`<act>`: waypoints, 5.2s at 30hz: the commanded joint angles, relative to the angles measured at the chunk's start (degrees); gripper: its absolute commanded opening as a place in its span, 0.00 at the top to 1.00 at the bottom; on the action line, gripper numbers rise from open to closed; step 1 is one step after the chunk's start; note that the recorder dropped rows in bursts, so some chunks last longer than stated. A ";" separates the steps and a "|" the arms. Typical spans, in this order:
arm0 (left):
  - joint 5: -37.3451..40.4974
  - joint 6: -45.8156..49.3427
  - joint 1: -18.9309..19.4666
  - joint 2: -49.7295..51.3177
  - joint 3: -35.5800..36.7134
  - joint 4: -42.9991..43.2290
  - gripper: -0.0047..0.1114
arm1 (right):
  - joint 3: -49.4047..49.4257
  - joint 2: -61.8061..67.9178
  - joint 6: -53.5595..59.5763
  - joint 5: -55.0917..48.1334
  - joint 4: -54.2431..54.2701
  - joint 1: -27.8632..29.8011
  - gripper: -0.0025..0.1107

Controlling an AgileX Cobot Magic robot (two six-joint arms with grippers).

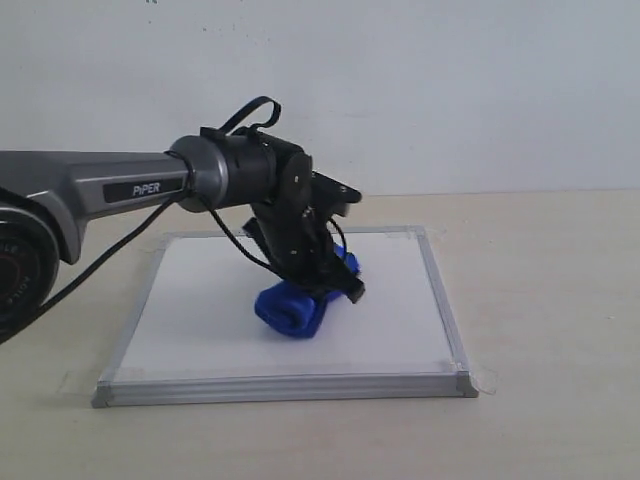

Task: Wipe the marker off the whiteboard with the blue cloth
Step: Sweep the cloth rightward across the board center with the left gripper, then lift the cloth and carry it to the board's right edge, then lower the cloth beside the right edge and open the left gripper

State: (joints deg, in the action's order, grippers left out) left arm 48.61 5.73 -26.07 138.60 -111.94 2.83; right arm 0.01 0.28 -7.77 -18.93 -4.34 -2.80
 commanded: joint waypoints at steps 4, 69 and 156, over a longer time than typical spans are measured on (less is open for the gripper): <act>-0.89 6.56 -7.85 1.72 0.28 -8.35 0.93 | -0.01 -0.28 0.03 0.53 -0.33 0.45 0.98; -28.28 -8.65 -8.68 0.18 -2.60 -49.56 0.93 | -0.01 -0.28 0.03 0.31 -0.33 0.45 0.98; -39.33 -6.35 -10.56 8.65 -2.51 -57.38 0.54 | -0.01 -0.28 0.03 0.31 -0.33 0.45 0.98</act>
State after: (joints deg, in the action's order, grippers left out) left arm 8.96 -0.97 -36.33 147.36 -114.42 -54.93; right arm 0.01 0.28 -7.77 -18.93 -4.34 -2.80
